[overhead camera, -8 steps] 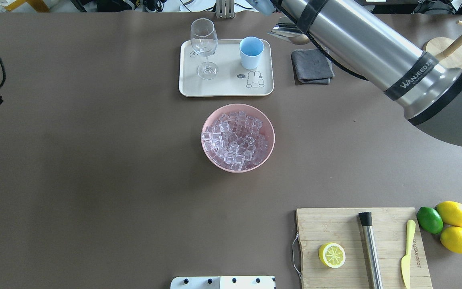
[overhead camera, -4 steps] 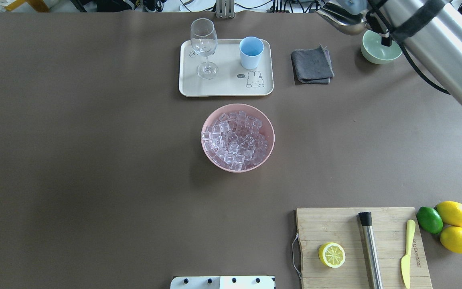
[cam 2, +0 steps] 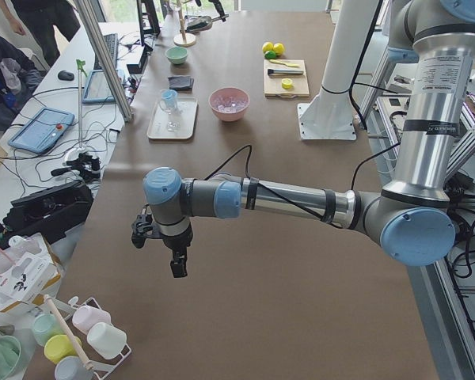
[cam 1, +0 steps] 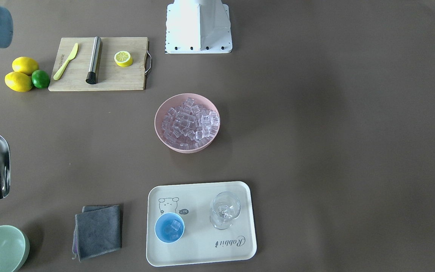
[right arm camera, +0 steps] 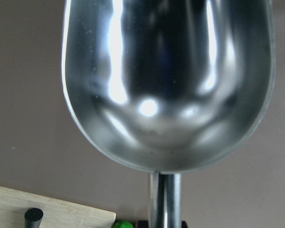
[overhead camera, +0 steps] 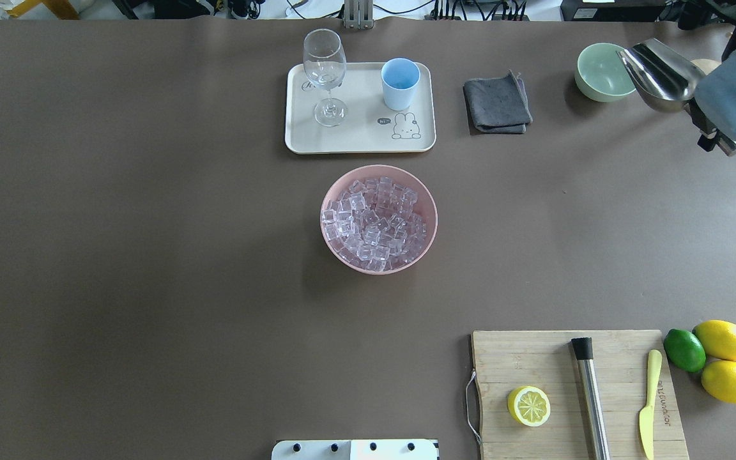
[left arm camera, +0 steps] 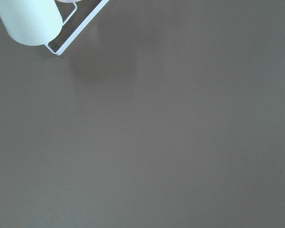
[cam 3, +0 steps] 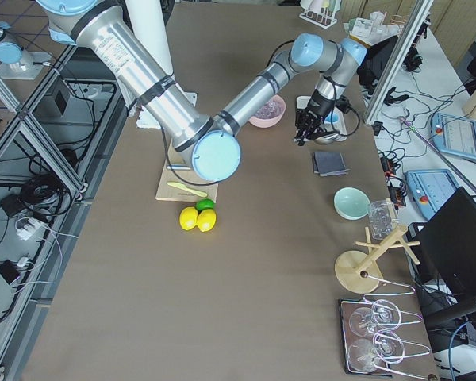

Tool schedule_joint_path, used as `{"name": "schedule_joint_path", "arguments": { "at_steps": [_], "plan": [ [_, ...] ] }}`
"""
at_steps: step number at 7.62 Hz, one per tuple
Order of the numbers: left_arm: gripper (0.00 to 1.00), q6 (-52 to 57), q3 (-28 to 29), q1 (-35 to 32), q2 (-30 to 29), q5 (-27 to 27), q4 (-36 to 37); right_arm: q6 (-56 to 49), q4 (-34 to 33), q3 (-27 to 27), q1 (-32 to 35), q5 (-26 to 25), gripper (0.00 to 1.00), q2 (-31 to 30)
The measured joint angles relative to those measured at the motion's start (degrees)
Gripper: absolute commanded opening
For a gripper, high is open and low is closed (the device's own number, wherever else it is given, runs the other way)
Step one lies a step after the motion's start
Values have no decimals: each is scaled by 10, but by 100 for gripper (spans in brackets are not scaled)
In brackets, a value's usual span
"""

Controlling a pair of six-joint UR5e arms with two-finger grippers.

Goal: Put ice in cup with scoop
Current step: 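Carry the empty scoop back toward its spot near the table edge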

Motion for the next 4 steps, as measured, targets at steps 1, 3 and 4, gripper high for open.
{"name": "schedule_joint_path", "arguments": {
  "at_steps": [1, 3, 4],
  "plan": [
    [100, 0, 1, -1, 1, -1, 0, 52, 33, 19, 7, 29, 0, -47],
    [100, 1, 4, 1, 1, -1, -2, 139, 155, 32, 13, 83, 0, -156],
    [100, 1, 5, 2, 3, -1, -9, 177, 231, 30, 14, 99, 0, -206]
  ]
}}
